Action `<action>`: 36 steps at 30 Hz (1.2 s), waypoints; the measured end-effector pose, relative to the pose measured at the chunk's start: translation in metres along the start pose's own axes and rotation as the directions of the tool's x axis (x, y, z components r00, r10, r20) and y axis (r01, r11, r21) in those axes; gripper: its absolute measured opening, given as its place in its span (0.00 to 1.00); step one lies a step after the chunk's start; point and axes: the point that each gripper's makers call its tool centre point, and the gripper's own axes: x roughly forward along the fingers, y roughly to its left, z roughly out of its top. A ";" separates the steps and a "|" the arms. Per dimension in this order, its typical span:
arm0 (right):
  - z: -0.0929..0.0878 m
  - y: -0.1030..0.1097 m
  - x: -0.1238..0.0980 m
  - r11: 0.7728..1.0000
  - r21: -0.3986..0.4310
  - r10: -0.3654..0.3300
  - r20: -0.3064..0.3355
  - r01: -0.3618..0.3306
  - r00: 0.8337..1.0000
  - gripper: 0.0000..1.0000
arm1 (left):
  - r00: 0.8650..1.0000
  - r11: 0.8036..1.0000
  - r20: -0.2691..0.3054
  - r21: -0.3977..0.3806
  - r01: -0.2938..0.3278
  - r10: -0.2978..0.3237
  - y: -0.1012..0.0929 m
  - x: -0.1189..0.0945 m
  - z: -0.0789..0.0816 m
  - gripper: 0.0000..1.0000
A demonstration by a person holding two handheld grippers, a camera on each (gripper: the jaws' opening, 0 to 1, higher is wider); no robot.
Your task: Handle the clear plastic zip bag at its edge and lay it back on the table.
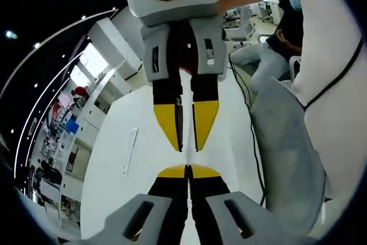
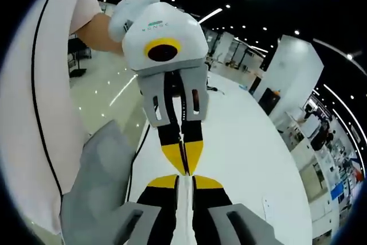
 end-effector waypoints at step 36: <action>-0.007 0.000 0.009 0.999 -0.045 -0.010 -0.030 0.008 1.000 0.00 | 1.000 1.000 0.025 -0.002 -0.001 0.001 -0.001 -0.001 0.005 0.00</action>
